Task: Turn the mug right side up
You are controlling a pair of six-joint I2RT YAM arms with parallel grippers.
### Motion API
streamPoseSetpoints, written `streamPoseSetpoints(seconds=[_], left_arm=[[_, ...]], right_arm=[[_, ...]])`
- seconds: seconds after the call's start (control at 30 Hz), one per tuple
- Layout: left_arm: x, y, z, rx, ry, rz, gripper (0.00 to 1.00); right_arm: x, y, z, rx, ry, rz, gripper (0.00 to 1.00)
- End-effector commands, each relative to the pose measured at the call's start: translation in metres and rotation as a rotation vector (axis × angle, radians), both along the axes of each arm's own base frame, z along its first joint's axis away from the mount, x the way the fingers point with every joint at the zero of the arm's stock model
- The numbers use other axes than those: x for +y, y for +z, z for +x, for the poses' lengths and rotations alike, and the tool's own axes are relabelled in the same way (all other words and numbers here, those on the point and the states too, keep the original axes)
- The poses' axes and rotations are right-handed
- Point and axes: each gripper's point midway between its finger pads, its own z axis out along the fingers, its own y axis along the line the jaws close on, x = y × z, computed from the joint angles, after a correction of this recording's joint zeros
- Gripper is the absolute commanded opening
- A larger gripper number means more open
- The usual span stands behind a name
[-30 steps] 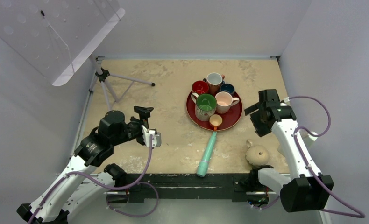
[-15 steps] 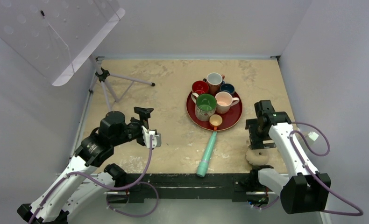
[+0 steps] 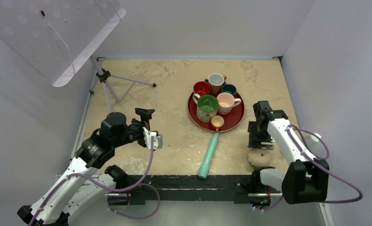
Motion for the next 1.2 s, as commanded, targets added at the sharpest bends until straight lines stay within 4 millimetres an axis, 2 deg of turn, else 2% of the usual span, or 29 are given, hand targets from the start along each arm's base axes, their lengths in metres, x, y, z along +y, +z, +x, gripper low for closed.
streamPoseSetpoints(seconds=[0.0,0.23,0.33,0.57,0.7,0.83,0.97,1.07,1.17], left_arm=[[-0.004,0.007,0.000,-0.012,-0.012,-0.034,1.00],[-0.003,0.007,0.000,-0.014,-0.008,-0.033,1.00],[-0.002,0.007,0.000,-0.016,-0.006,-0.029,1.00],[-0.002,0.007,0.001,-0.020,-0.005,-0.028,1.00],[-0.002,0.006,0.001,-0.018,-0.005,-0.025,1.00],[-0.002,0.005,0.001,-0.016,-0.004,-0.024,1.00],[-0.001,0.005,0.002,-0.021,0.002,-0.020,1.00],[-0.001,0.005,0.002,-0.019,0.001,-0.020,1.00],[-0.002,0.005,0.002,-0.017,0.000,-0.021,1.00]], right_arm=[[-0.011,0.000,-0.001,0.001,-0.126,-0.037,0.76],[-0.013,-0.019,-0.004,0.088,-0.140,-0.055,0.76],[-0.023,-0.019,-0.007,0.117,-0.157,-0.095,0.74],[-0.032,-0.020,-0.008,0.112,-0.172,-0.112,0.55],[-0.036,-0.020,-0.005,0.104,-0.172,-0.125,0.39],[-0.037,-0.018,0.005,0.086,-0.149,-0.126,0.35],[-0.048,-0.007,0.010,0.060,-0.162,-0.169,0.33],[-0.069,0.014,0.027,-0.047,-0.132,-0.242,0.32],[-0.086,0.042,0.044,-0.074,-0.015,-0.353,0.46]])
